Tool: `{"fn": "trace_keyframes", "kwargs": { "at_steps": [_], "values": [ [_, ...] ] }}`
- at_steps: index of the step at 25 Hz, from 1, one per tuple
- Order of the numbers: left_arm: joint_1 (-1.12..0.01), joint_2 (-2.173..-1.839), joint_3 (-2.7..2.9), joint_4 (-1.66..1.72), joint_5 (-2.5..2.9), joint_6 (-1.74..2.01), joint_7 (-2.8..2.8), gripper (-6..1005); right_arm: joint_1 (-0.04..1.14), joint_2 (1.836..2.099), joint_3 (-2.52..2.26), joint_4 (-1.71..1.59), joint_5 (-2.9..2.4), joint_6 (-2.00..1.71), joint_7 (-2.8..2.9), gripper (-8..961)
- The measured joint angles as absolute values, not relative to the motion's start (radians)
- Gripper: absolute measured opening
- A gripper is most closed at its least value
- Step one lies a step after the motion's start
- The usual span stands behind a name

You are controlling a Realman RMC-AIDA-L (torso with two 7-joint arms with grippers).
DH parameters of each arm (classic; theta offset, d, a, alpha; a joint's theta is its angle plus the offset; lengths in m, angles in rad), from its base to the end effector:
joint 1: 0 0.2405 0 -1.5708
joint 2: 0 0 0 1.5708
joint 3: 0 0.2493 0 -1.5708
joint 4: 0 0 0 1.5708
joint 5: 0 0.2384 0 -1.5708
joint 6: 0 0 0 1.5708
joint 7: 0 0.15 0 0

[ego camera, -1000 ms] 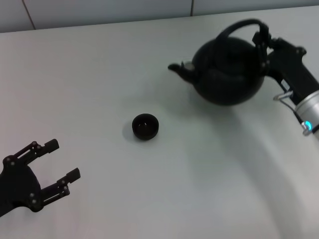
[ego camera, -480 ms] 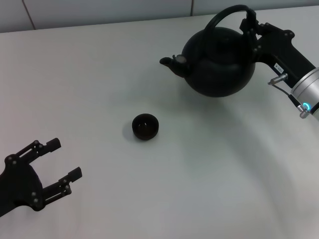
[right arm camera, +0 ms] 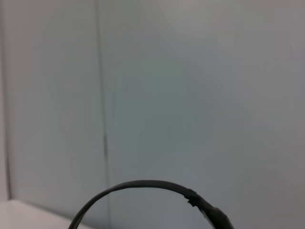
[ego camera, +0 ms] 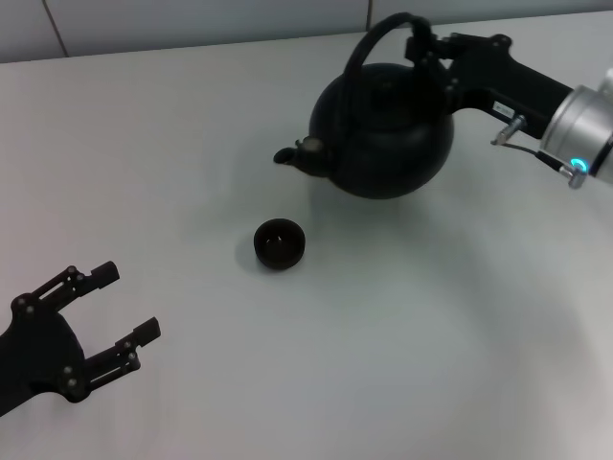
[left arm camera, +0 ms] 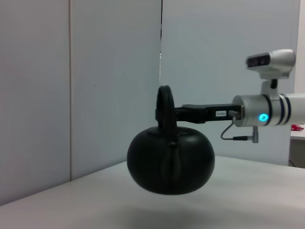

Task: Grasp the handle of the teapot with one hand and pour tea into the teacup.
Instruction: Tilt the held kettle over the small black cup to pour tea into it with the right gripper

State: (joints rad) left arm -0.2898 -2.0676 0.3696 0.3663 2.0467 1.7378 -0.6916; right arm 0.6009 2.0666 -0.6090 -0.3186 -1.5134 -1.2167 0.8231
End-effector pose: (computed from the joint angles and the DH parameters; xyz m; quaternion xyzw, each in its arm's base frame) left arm -0.3459 0.2360 -0.0158 -0.9075 -0.1207 -0.3228 0.2403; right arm 0.2823 0.4016 -0.0076 -0.8517 0.1640 0.3190 0.3820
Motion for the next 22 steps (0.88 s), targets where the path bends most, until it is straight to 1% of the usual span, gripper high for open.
{"fn": "trace_keyframes", "kwargs": {
  "at_steps": [10,15,22],
  "values": [
    [-0.29,-2.067,0.37,0.357,2.043,1.738,-0.673,795,0.622,2.064,-0.728,-0.355,-1.513,-1.173,0.851,89],
    [-0.291,-2.066,0.37,0.353,2.042,1.738,-0.672,795,0.608,2.07,-0.729,-0.387,-1.513,-1.179,0.775,89],
    [-0.292,-2.064,0.37,0.353,2.034,1.739,-0.672,795,0.604,2.068,-0.758,-0.404,-1.519,-1.195,0.617,88]
  ]
}}
